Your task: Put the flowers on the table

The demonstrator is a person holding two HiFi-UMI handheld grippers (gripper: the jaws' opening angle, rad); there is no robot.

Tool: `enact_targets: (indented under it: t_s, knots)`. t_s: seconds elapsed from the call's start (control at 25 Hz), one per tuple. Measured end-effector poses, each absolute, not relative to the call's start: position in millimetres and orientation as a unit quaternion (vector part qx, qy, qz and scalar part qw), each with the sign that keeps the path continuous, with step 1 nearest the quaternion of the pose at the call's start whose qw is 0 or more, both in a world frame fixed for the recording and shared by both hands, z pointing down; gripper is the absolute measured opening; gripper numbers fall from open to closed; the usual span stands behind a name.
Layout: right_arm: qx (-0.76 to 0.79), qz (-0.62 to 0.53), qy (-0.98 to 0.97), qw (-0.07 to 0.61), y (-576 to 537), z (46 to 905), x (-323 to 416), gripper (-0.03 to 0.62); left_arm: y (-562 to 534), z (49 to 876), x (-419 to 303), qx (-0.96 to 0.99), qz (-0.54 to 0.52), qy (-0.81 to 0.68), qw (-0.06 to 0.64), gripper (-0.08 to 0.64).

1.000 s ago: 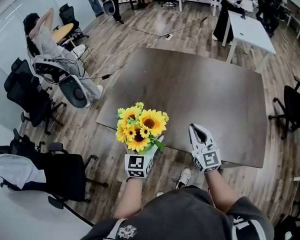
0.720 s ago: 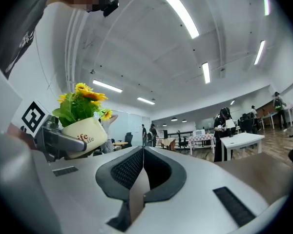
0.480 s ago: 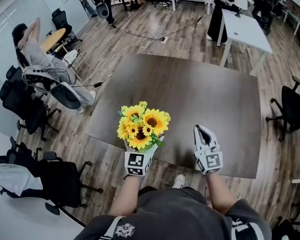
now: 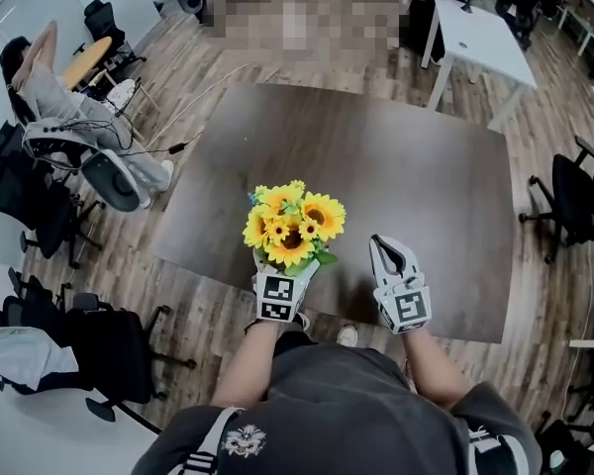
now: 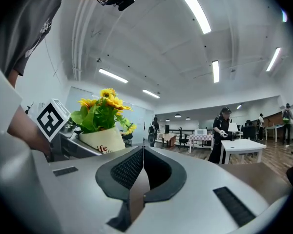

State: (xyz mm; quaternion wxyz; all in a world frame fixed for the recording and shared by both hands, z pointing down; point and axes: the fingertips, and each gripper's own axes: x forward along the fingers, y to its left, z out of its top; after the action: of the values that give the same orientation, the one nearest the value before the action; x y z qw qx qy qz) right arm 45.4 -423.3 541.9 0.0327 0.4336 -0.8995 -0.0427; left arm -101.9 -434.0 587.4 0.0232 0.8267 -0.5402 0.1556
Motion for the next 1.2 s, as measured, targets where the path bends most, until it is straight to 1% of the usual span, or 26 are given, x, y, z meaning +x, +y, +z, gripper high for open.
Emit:
enact_targets:
  t_s: [0.24, 0.44, 0.56, 0.84, 1.2]
  knots:
    - [0.444, 0.000, -0.893, 0.072, -443, 562, 45, 0.025, -460, 643, -101, 0.818, 0.196, -0.538, 0.060, 0.541]
    - [0.461, 0.004, -0.881, 0.109, -450, 584, 35, 0.025, -464, 684, -111, 0.821, 0.229, -0.518, 0.069, 0.541]
    - [0.471, 0.019, -0.874, 0.114, -460, 597, 37, 0.025, -468, 706, -115, 0.814, 0.248, -0.519, 0.077, 0.541]
    - [0.475, 0.058, -0.866, 0.145, -464, 639, 41, 0.025, -478, 737, -123, 0.797, 0.262, -0.536, 0.096, 0.541]
    - [0.480, 0.089, -0.857, 0.162, -462, 667, 35, 0.025, -480, 759, -124, 0.787, 0.277, -0.539, 0.117, 0.541]
